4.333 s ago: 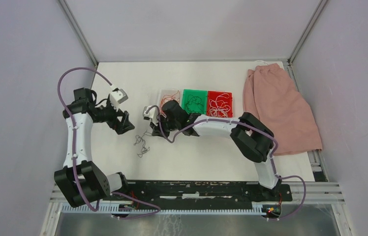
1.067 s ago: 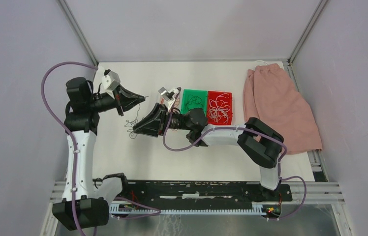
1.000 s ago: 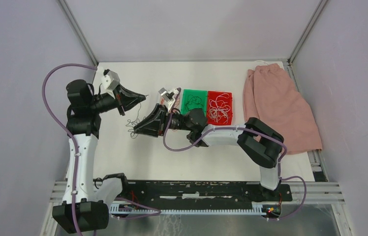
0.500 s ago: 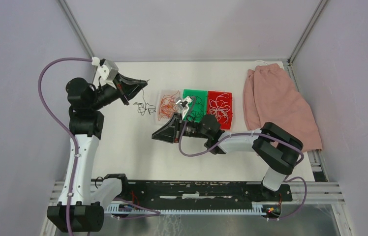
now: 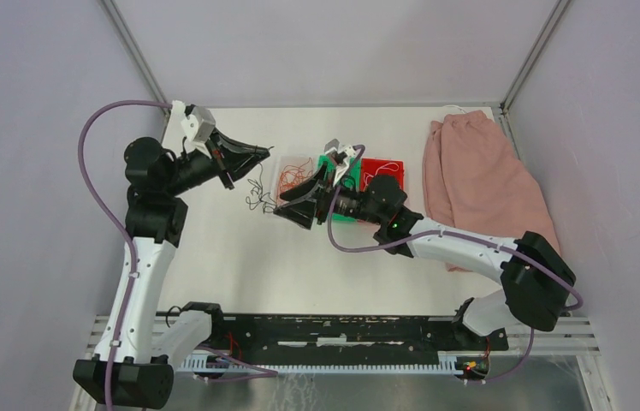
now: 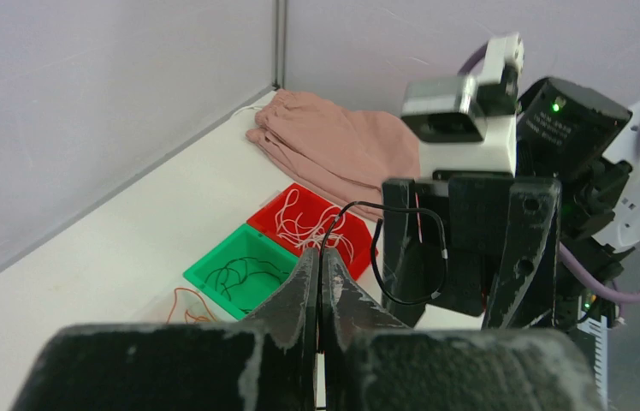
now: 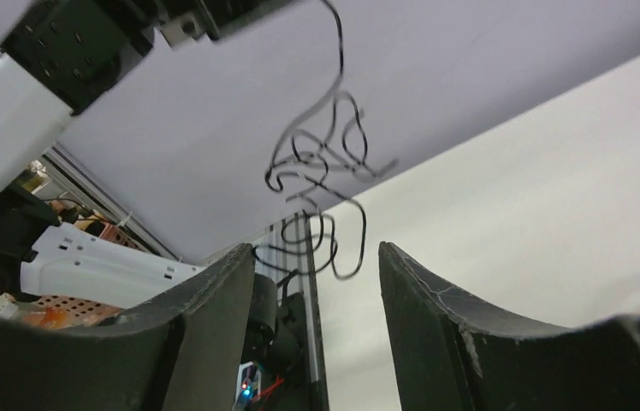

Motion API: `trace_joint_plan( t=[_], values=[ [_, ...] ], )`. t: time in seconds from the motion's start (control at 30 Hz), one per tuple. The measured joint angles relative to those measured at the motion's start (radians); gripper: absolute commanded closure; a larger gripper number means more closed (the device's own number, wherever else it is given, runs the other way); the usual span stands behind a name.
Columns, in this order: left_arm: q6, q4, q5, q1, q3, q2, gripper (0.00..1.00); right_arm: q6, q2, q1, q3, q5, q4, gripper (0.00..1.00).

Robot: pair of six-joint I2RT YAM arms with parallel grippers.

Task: Untangle the cables
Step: Place the cable in the bin.

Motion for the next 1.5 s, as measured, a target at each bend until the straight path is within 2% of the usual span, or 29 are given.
trace_joint_plan(
  t=[0.27,0.37,0.43,0.57,0.63,0.67,0.7,0.8,0.87,0.9,1.13,1.3,1.5],
  values=[
    [-0.016,-0.005,-0.021,-0.058,-0.017,-0.011,0.96,-0.038,0.027,-0.002,0.136,-0.005,-0.039,0.35],
    [-0.017,-0.006,-0.031,-0.071,-0.021,-0.01,0.96,-0.036,0.056,-0.002,0.151,-0.005,-0.039,0.4],
    [-0.017,-0.007,-0.037,-0.074,-0.023,-0.01,0.96,-0.029,0.09,-0.001,0.169,-0.005,-0.039,0.53],
    [-0.017,-0.01,-0.053,-0.077,-0.025,-0.009,0.93,-0.01,0.143,-0.001,0.204,-0.005,-0.044,0.88],
    [-0.016,-0.013,-0.056,-0.077,-0.025,-0.009,0.82,-0.008,0.158,-0.002,0.221,0.0,-0.061,0.98],
    [-0.016,-0.018,-0.061,-0.077,-0.026,-0.009,0.69,-0.005,0.16,-0.004,0.224,0.003,-0.069,1.0],
    [-0.013,-0.03,-0.074,-0.077,-0.026,-0.009,0.54,-0.007,0.16,-0.007,0.224,0.005,-0.076,1.0],
    [0.017,-0.101,-0.132,-0.079,-0.025,-0.009,0.41,-0.01,0.158,-0.027,0.222,0.012,-0.111,1.0],
    [0.05,-0.171,-0.195,-0.08,-0.024,-0.005,0.12,-0.016,0.143,-0.062,0.204,0.019,-0.149,1.0],
    [0.081,-0.225,-0.242,-0.08,-0.02,0.001,0.02,-0.027,0.13,-0.081,0.19,0.026,-0.173,1.0],
    [0.271,-0.54,-0.447,-0.08,0.0,0.113,0.01,-0.192,0.064,-0.227,0.145,0.14,-0.501,1.0],
    [0.325,-0.666,-0.505,-0.08,0.013,0.156,0.01,-0.289,0.102,-0.27,0.153,0.23,-0.689,0.97],
    [0.35,-0.746,-0.549,-0.065,0.09,0.211,0.01,-0.326,0.254,-0.292,0.236,0.323,-0.821,0.81]
  ],
)
